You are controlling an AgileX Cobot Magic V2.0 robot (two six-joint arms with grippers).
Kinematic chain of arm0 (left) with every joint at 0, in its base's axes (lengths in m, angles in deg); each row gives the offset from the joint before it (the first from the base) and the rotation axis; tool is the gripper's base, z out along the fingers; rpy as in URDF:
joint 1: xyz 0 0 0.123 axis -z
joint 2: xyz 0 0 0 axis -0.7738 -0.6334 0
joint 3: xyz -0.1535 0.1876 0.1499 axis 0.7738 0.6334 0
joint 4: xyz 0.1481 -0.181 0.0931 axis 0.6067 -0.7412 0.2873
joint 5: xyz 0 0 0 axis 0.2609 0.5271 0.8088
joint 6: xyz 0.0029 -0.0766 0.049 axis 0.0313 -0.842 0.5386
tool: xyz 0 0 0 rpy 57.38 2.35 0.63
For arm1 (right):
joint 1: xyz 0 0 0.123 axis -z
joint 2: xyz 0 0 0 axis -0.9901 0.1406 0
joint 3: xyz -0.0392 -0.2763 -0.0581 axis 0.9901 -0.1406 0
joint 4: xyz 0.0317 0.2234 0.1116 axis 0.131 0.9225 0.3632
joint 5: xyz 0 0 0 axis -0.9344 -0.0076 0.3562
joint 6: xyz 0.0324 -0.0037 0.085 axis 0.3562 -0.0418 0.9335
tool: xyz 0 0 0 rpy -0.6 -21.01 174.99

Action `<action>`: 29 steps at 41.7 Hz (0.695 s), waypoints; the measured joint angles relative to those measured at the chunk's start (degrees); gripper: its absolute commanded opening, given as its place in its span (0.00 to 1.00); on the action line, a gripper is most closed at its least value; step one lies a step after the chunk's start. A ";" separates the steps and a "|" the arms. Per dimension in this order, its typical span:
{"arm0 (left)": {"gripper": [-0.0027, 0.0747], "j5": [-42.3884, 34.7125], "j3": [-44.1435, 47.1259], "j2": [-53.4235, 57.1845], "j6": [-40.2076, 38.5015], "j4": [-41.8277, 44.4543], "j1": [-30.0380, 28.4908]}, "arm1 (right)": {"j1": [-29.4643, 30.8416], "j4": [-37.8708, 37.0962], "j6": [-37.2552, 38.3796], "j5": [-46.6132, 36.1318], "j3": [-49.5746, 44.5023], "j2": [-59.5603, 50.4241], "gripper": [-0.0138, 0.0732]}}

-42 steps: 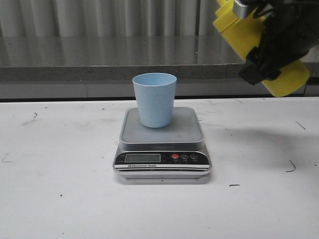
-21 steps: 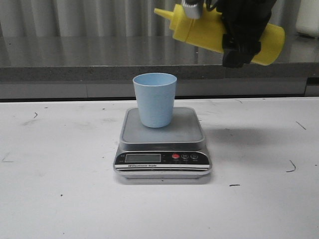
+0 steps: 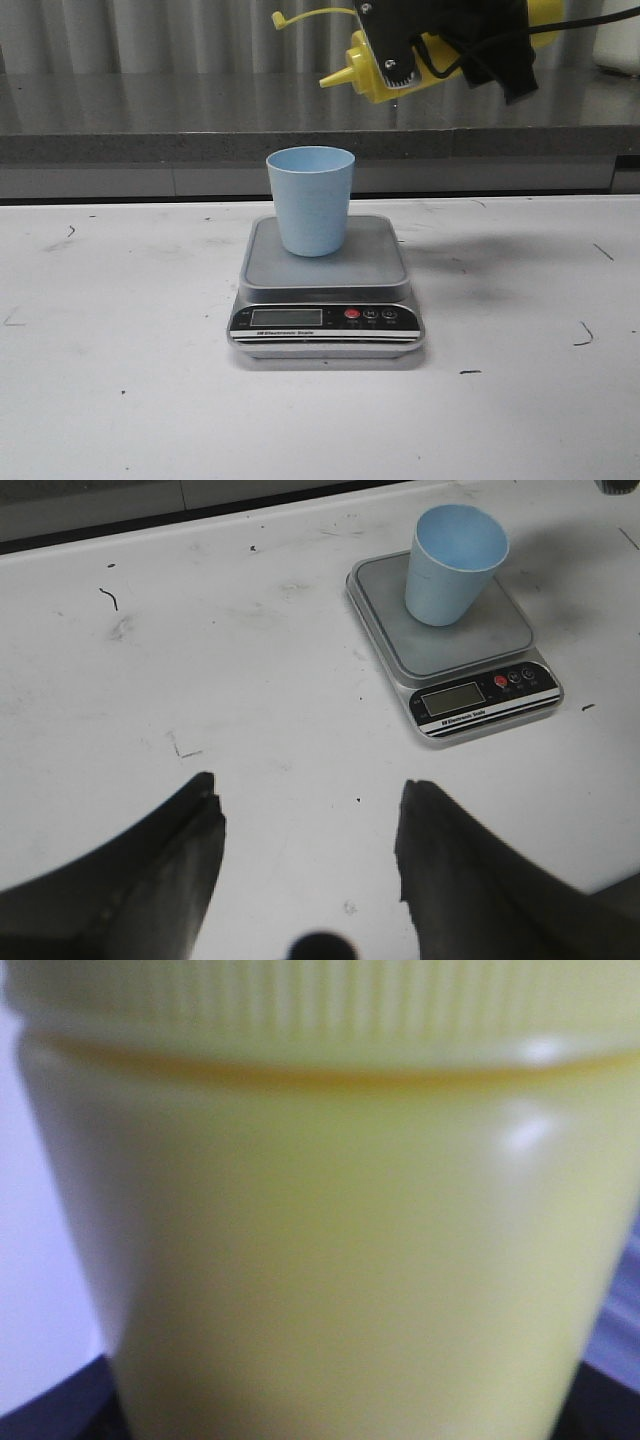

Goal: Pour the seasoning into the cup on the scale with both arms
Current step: 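Lift the bottle with the right gripper and tilt its nozzle over the cup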

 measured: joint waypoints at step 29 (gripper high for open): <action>0.53 0.00 0.00 0.00 0.00 0.00 0.00 | 0.00 -6.32 -2.24 -4.14 -6.16 -2.10 0.45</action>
